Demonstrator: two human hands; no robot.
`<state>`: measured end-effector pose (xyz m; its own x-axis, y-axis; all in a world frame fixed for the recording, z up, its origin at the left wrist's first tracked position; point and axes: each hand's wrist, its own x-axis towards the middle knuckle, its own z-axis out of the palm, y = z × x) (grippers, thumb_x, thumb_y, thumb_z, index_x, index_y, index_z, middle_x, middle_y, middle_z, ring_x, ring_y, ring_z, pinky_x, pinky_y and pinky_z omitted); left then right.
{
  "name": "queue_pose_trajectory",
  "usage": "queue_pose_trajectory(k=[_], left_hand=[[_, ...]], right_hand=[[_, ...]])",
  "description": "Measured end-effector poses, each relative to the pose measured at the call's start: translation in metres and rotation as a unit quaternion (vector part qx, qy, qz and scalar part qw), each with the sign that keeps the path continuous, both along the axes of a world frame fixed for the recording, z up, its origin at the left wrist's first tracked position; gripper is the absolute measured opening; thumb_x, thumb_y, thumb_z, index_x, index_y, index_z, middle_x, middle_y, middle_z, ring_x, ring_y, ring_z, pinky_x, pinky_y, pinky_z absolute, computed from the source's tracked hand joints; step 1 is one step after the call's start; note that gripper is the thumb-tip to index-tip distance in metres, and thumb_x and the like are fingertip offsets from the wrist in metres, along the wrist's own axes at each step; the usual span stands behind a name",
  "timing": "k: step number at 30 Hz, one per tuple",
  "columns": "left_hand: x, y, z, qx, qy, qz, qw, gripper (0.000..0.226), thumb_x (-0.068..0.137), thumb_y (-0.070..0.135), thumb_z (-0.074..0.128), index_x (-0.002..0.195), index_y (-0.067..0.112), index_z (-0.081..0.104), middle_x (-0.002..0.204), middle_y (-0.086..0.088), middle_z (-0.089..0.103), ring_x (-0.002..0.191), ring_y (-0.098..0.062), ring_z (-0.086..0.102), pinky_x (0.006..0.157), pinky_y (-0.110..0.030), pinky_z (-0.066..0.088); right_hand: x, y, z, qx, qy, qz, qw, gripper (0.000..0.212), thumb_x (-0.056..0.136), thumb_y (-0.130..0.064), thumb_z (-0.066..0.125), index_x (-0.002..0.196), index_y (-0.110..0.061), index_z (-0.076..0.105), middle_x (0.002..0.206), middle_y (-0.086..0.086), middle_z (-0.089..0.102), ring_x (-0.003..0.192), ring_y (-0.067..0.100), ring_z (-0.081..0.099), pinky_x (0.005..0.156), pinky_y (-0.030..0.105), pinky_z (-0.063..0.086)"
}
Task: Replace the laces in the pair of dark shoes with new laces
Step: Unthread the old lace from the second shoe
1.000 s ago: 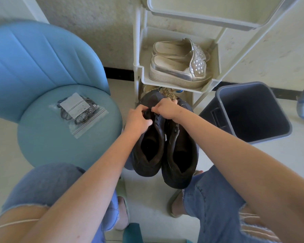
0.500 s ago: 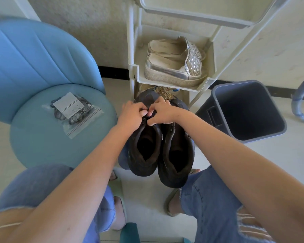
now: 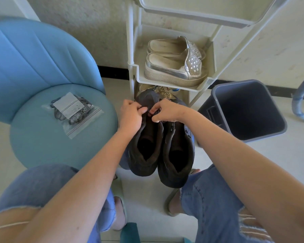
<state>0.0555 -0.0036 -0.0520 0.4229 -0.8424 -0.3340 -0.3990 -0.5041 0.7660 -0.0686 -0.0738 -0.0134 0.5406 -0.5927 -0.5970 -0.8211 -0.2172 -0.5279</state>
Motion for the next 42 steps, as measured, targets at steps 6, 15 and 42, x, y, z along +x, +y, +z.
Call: queue_pose_trajectory(k=[6, 15, 42], left_hand=[[0.010, -0.005, 0.021, 0.064, 0.331, 0.253, 0.907, 0.030, 0.102, 0.016, 0.036, 0.073, 0.013, 0.044, 0.073, -0.004, 0.043, 0.056, -0.006, 0.045, 0.051, -0.013, 0.039], [0.002, 0.000, 0.020, -0.034, -0.251, -0.171, 0.952, 0.023, 0.091, 0.041, 0.054, 0.101, 0.027, 0.069, 0.113, 0.000, 0.057, 0.117, -0.025, 0.038, 0.094, -0.033, 0.027], [0.008, 0.000, 0.022, 0.036, 0.014, -0.058, 0.998, 0.020, 0.080, 0.009, 0.061, 0.094, 0.024, 0.058, 0.101, -0.003, 0.069, 0.104, -0.023, 0.062, 0.096, -0.038, 0.046]], right_hand=[[-0.004, 0.001, -0.004, 0.006, 0.001, 0.018, 1.000, 0.036, 0.084, -0.019, 0.062, 0.119, -0.026, 0.060, 0.120, 0.001, 0.032, 0.094, 0.020, 0.053, 0.077, 0.022, 0.039], [-0.002, 0.002, -0.007, -0.003, 0.005, 0.006, 1.000, 0.032, 0.081, -0.021, 0.062, 0.112, -0.027, 0.057, 0.124, 0.004, 0.027, 0.090, 0.025, 0.055, 0.081, 0.031, 0.046], [0.009, 0.006, -0.013, -0.130, -0.108, -0.087, 0.982, 0.017, 0.085, -0.027, 0.070, 0.098, -0.015, 0.069, 0.102, 0.002, 0.065, 0.115, 0.025, 0.046, 0.103, 0.037, 0.032]])
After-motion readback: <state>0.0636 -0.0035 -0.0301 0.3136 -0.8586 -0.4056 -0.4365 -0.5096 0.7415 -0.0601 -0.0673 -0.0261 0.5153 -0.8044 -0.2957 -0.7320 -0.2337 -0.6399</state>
